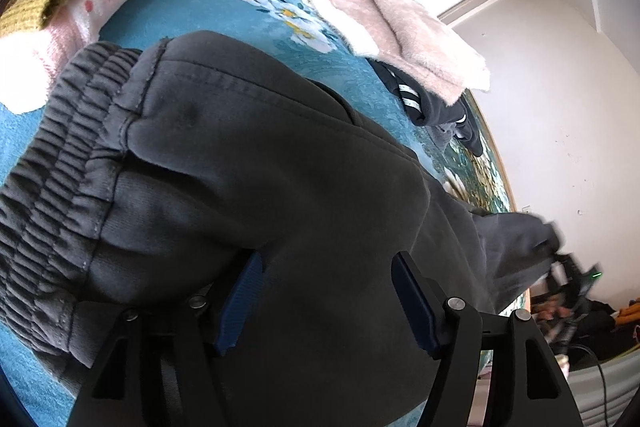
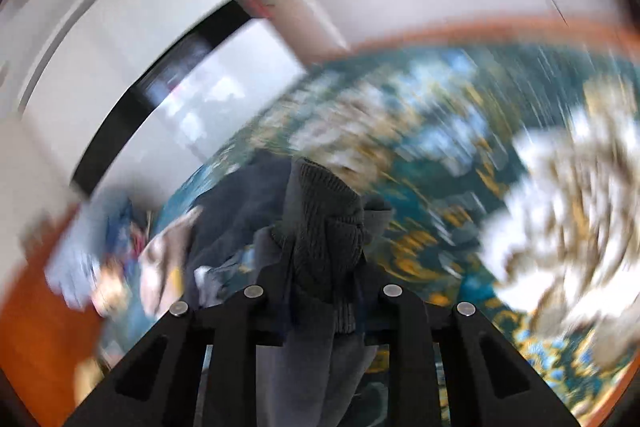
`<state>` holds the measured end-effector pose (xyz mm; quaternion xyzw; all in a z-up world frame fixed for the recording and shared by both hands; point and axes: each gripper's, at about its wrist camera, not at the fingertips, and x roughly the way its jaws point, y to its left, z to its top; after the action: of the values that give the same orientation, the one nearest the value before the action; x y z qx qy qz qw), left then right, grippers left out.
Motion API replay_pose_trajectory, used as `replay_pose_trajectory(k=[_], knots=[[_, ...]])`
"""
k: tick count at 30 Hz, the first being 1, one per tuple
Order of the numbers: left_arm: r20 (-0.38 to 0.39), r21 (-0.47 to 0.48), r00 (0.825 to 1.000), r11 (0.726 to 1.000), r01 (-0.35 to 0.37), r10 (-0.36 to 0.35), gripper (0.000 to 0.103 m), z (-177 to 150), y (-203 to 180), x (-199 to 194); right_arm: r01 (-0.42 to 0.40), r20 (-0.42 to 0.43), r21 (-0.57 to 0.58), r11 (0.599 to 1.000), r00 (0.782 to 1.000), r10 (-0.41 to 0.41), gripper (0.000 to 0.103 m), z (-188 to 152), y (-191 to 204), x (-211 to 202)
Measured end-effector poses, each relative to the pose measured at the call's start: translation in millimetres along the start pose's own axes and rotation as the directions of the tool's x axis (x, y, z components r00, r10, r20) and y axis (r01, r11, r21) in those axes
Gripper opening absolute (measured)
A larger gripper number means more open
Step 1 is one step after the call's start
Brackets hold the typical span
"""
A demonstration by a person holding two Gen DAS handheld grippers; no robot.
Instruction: Fold clothes
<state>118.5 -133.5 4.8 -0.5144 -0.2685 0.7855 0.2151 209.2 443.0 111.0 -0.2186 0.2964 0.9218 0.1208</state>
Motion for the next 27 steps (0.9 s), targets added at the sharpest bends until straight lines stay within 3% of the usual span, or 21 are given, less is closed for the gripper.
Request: replay_pose_trajectory(k=[3,5,8,12,14,18,21,23,27], knots=[[-0.005,-0.009,1.0,1.0,0.029,-0.029,0.071,-1.5,1.7,-3.3,-0.016,0.012,-0.246,0.969,1.0,0.02,0.025,-15.6,82.1,-19.6],[-0.012,-0.026,0.998,0.997,0.066,-0.067,0.071,-2.5,4.6,-8.9,-0.027,-0.004,-0.372,0.928,1.0,0.027,0.025,-36.0,126.8,-24.2],[-0.008,-0.029,0.995,0.994,0.101,-0.101,0.071,-4.0,7.8,-21.8,-0.038,-0.045,-0.556,0.83,0.999,0.015,0.025,-90.1,191.5,-14.1],[0.028,-0.011,0.99,0.99,0.142,-0.141,0.071,-6.2,12.7,-48.9,-0.104,-0.125,-0.688,0.718,0.992,0.025,0.025,-161.0,242.6,1.0],[0.065,-0.009,0.99,0.992,0.129,-0.128,0.071,-6.0,20.0,-65.4,-0.144,-0.178,-0.726,0.672,0.984,0.018,0.026,-196.1,260.5,10.0],[0.117,-0.052,0.988,0.993,0.108,-0.101,0.072,-6.6,46.7,-87.9,-0.157,-0.236,-0.765,0.625,0.971,-0.046,0.028,-239.5,264.6,29.1],[0.12,-0.117,0.975,0.973,0.199,-0.186,0.072,-11.1,68.7,-95.1,-0.164,-0.262,-0.788,0.594,0.961,-0.083,0.039,-261.6,265.8,31.5],[0.136,-0.125,0.969,0.967,0.222,-0.204,0.072,-13.5,73.0,-101.8,-0.2,-0.292,-0.784,0.587,0.954,-0.065,0.055,-267.4,266.7,26.8],[0.18,-0.133,0.973,0.977,0.169,-0.143,0.073,-15.7,81.3,-119.3,-0.308,-0.364,-0.752,0.583,0.931,0.023,0.06,-269.3,271.0,12.8]])
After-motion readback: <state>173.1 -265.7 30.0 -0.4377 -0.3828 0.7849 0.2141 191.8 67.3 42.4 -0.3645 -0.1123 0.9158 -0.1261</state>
